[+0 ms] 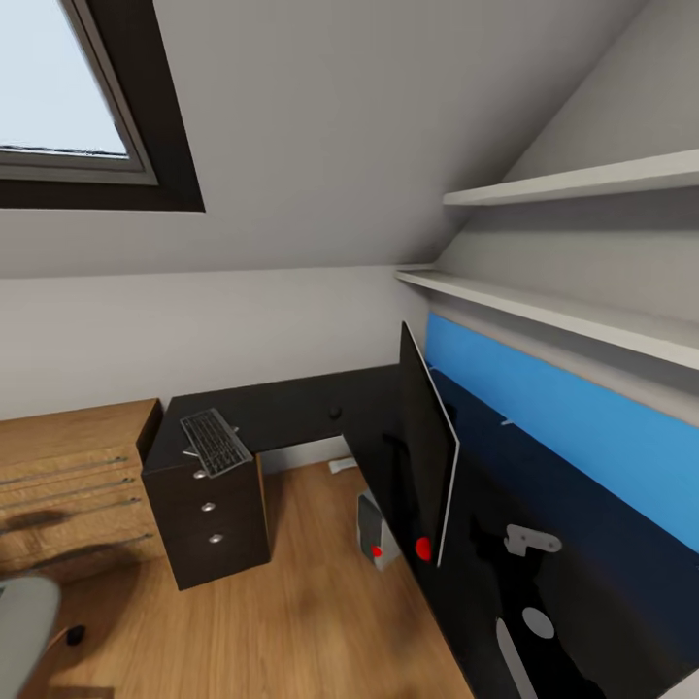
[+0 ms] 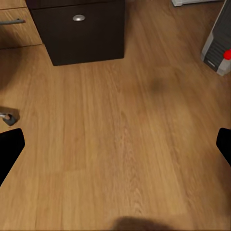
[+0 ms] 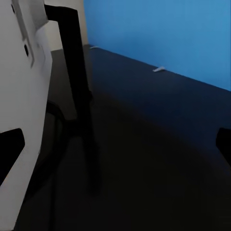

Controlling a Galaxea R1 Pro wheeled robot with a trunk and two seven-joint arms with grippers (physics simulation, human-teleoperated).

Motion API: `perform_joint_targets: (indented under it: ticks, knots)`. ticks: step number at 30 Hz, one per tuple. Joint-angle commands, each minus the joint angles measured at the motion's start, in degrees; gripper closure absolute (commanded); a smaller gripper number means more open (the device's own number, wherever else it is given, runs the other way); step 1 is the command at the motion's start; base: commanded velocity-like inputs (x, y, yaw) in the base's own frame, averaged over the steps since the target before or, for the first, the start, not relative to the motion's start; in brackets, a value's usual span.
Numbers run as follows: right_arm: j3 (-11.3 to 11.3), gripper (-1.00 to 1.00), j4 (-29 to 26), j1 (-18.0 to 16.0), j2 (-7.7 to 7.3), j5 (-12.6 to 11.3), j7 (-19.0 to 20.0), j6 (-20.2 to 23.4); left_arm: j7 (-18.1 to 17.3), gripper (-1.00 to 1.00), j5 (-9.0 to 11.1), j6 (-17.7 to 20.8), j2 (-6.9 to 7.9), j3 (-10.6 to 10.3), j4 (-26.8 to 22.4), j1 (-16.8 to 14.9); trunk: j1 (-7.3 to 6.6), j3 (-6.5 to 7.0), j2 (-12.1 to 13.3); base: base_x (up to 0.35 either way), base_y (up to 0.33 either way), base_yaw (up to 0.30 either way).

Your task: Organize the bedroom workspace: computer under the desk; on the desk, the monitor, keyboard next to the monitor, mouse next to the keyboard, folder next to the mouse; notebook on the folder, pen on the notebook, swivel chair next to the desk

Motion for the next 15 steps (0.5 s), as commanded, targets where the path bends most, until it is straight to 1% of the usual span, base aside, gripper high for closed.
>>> perform_joint_targets:
  ticks: [1, 4, 6, 10, 15]
  knots:
    - [-0.07, -1.00, 0.04, -0.01, 0.04, -0.09, -0.04, -0.20, -0.11, -1.00, 0.25, -0.16, -0.01, 0.07, 0.04, 0.00, 0.05, -0.02, -0.03, 0.320, 0.000, 0.000]
    - [-0.07, -1.00, 0.04, 0.00, 0.04, -0.10, -0.07, -0.20, -0.11, -1.00, 0.25, -0.16, -0.01, 0.07, 0.04, 0.01, 0.05, -0.02, -0.03, 0.283, 0.000, 0.000]
    - [-0.07, -1.00, 0.04, 0.01, 0.04, -0.10, -0.06, -0.20, -0.11, -1.00, 0.25, -0.16, -0.01, 0.07, 0.04, 0.00, 0.05, -0.02, -0.03, 0.150, 0.000, 0.000]
    - [-0.10, -1.00, 0.04, 0.02, 0.04, -0.10, -0.09, -0.20, -0.11, -1.00, 0.25, -0.16, -0.01, 0.07, 0.04, 0.01, 0.05, -0.02, -0.03, 0.068, 0.000, 0.000]
    - [-0.08, -1.00, 0.05, -0.03, 0.04, -0.06, -0.04, -0.20, -0.11, -1.00, 0.25, -0.16, -0.04, 0.07, 0.04, 0.00, 0.05, -0.02, -0.03, 0.018, 0.000, 0.000]
